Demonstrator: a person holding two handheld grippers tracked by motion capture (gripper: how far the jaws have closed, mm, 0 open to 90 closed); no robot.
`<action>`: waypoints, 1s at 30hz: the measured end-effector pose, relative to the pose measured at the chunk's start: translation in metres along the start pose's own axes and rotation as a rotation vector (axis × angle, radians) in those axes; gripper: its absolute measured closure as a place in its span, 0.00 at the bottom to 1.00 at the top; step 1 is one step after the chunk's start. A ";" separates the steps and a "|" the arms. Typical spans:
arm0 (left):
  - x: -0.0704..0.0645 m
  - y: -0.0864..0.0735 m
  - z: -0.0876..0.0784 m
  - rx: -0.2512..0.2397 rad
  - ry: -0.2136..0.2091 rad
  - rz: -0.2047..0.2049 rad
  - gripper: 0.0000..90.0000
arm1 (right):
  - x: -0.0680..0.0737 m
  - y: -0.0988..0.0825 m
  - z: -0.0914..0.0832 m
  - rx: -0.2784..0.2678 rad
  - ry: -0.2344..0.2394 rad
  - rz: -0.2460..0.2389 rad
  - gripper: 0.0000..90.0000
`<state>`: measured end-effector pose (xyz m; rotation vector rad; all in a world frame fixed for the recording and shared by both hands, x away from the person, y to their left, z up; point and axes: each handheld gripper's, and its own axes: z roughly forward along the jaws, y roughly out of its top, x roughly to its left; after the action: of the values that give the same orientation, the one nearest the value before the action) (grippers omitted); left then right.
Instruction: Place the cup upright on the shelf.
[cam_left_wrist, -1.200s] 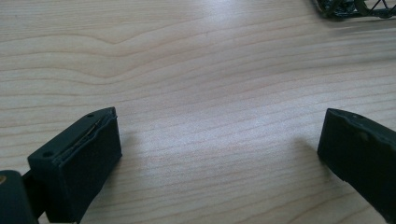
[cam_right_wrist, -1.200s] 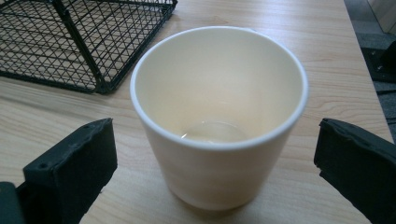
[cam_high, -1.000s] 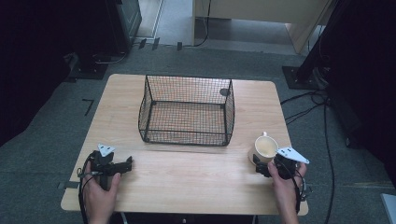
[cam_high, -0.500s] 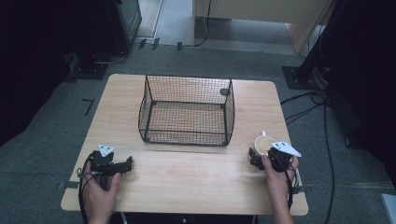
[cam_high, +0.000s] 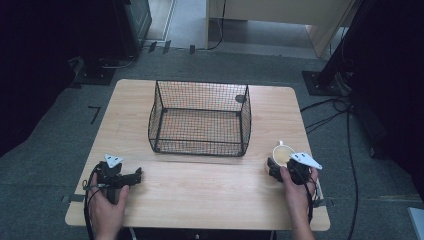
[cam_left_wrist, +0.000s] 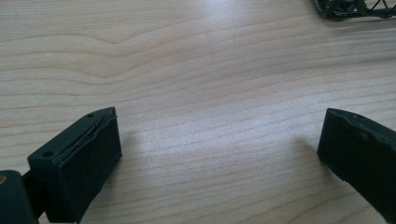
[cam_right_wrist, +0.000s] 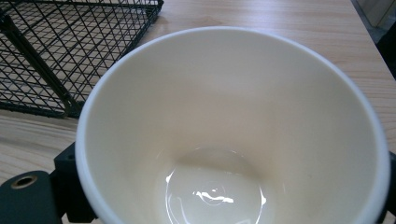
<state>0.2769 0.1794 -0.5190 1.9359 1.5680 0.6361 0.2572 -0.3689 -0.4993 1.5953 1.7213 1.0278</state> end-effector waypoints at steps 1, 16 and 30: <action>0.000 0.000 0.000 0.000 0.000 0.000 0.00 | 0.000 0.000 0.000 0.001 0.005 0.005 0.10; 0.000 0.000 0.000 0.000 0.000 0.000 0.00 | 0.008 0.010 -0.014 -0.048 0.062 -0.033 0.10; 0.000 0.000 0.000 0.000 0.000 0.000 0.00 | 0.017 0.032 -0.037 -0.096 0.081 -0.043 0.10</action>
<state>0.2769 0.1794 -0.5190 1.9357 1.5679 0.6363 0.2419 -0.3582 -0.4513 1.4690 1.7241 1.1504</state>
